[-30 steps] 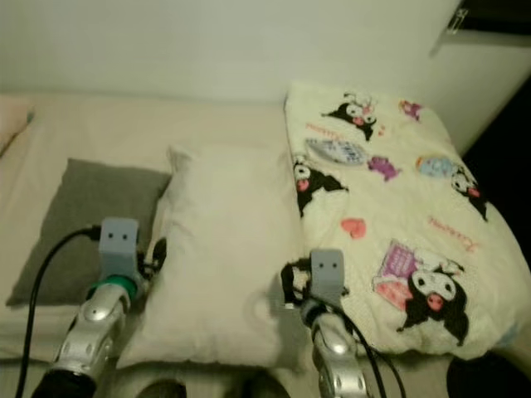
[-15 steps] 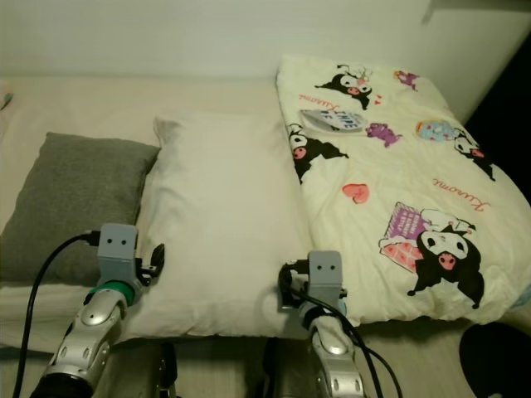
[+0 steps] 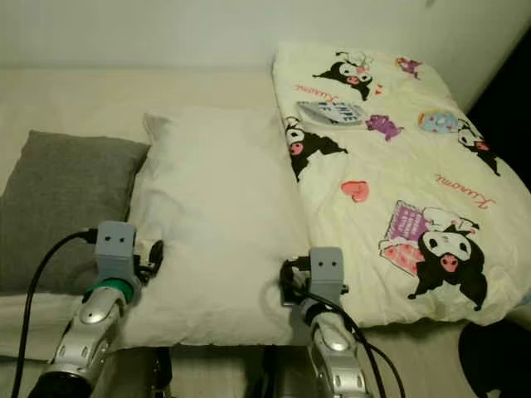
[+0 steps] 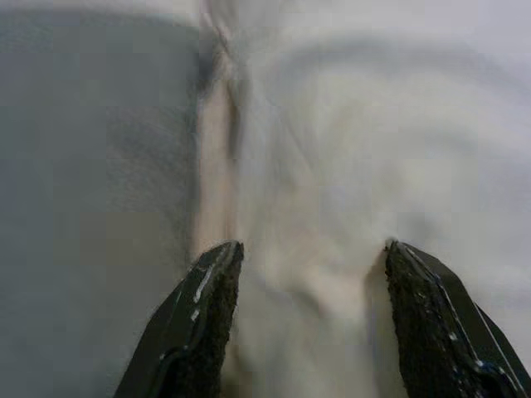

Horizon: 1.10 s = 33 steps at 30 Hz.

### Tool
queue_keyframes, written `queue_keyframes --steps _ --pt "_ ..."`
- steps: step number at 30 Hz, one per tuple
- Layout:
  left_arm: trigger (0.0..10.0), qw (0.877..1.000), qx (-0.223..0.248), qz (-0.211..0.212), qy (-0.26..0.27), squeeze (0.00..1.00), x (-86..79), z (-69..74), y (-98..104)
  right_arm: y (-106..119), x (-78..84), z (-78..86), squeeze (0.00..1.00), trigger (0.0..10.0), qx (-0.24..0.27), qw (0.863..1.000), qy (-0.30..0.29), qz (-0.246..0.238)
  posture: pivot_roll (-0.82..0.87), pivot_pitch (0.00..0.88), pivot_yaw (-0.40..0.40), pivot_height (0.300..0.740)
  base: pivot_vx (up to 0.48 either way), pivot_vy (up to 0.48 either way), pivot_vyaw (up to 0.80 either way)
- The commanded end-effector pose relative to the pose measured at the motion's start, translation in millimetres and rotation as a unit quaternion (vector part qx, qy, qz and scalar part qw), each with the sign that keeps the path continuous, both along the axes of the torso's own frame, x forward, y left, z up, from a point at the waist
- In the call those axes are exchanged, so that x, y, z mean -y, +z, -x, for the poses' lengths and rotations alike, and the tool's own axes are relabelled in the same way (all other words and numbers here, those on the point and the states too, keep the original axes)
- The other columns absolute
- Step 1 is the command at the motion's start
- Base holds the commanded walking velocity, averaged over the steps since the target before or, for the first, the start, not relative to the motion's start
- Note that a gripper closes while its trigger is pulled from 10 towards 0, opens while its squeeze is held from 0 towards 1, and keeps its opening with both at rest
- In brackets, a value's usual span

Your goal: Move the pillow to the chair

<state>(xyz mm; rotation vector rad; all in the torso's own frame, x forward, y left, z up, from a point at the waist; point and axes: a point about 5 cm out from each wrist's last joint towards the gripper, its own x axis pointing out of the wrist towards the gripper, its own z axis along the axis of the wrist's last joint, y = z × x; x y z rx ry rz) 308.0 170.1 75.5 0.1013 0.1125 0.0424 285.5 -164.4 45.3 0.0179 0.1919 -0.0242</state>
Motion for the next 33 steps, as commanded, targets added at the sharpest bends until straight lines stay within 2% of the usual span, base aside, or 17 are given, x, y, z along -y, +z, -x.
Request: queue_keyframes --steps 1,5,8,10,11,12,14,15,16,18,20,24,27,28,29,32,33 --pt "10.0 0.999 0.033 -0.016 0.008 0.0 -4.2 -4.1 11 4 7.5 -3.2 0.0 10.0 0.012 1.0 -0.024 -0.017 0.01 0.05 -0.01 0.592 0.0 0.0 0.0" --pt "10.0 0.999 0.048 -0.017 0.02 0.0 -10.6 -9.0 16 12 12.4 -10.1 0.0 10.0 0.032 0.998 -0.035 -0.031 0.01 0.055 -0.009 0.592 0.0 0.0 0.0" --pt "10.0 0.998 0.045 -0.013 0.052 0.0 -26.3 -17.6 19 24 22.6 -25.3 0.0 10.0 0.055 0.996 -0.057 -0.047 0.0 0.074 -0.004 0.592 0.0 0.0 0.0" --pt "10.0 0.997 0.03 0.014 0.072 0.01 -42.7 -27.6 18 37 35.5 -44.2 0.0 10.0 0.064 0.99 -0.093 -0.084 -0.02 0.114 0.0 0.592 0.0 0.0 0.0" --pt "10.0 0.996 0.024 0.036 0.073 0.75 -45.2 -30.3 17 38 38.0 -48.4 0.0 10.0 0.061 0.988 -0.101 -0.101 -0.02 0.114 0.0 0.592 0.0 0.0 0.0" --pt "10.0 0.996 0.022 0.05 0.073 1.0 -46.8 -32.4 18 40 38.7 -52.0 0.0 10.0 0.059 0.986 -0.103 -0.12 -0.02 0.134 0.002 0.592 0.0 0.0 0.0" --pt "10.0 0.995 0.022 0.064 0.07 1.0 -47.3 -34.5 18 41 38.6 -53.7 0.0 10.0 0.059 0.984 -0.102 -0.131 -0.02 0.134 0.002 0.592 0.0 0.0 0.0" --pt "10.0 0.995 0.022 0.072 0.067 1.0 -47.5 -35.7 18 42 39.2 -56.0 0.13 10.0 0.059 0.983 -0.102 -0.141 -0.02 0.134 0.002 0.592 0.0 0.0 0.0" --pt "10.0 0.994 0.024 0.078 0.067 1.0 -48.6 -37.4 20 45 40.2 -59.3 1.0 10.0 0.063 0.978 -0.103 -0.172 -0.02 0.166 0.006 0.592 0.0 0.0 0.0" --pt "10.0 0.993 0.026 0.096 0.067 1.0 -49.4 -39.5 21 47 41.8 -62.6 1.0 10.0 0.065 0.972 -0.106 -0.2 -0.02 0.175 0.009 0.592 0.0 0.0 0.0" --pt "10.0 0.986 0.036 0.154 0.056 1.0 -48.9 -47.4 28 53 43.3 -70.9 1.0 10.0 0.068 0.957 -0.098 -0.263 -0.03 0.198 0.017 0.592 0.0 0.0 0.0" --pt "10.0 0.983 0.039 0.18 0.028 1.0 -44.0 -53.2 33 55 41.4 -74.9 1.0 10.0 0.067 0.949 -0.087 -0.295 -0.03 0.221 0.027 0.592 0.0 0.0 0.0" --pt "10.0 0.979 0.041 0.201 -0.008 1.0 -38.1 -60.0 38 57 37.5 -79.7 1.0 10.0 0.071 0.932 -0.076 -0.348 -0.03 0.239 0.034 0.592 0.0 0.0 0.0" --pt "10.0 0.977 0.039 0.21 -0.012 1.0 -37.9 -61.0 39 57 34.4 -80.7 1.0 10.0 0.073 0.92 -0.069 -0.38 -0.03 0.249 0.04 0.592 0.0 0.0 0.0" --pt "10.0 0.977 0.039 0.21 -0.012 1.0 -37.9 -61.0 39 57 34.4 -80.7 1.0 10.0 0.073 0.92 -0.069 -0.38 -0.03 0.249 0.04 0.592 0.0 0.0 0.0" --pt "10.0 0.97 0.032 0.242 -0.017 1.0 -38.5 -61.3 36 57 26.1 -81.6 1.0 10.0 0.074 0.895 -0.044 -0.437 -0.04 0.256 0.049 0.592 0.0 0.0 0.0" --pt "10.0 0.97 0.032 0.242 -0.017 1.0 -38.5 -61.3 36 57 26.1 -81.6 1.0 10.0 0.074 0.895 -0.044 -0.437 -0.04 0.256 0.049 0.592 0.0 0.0 0.0"
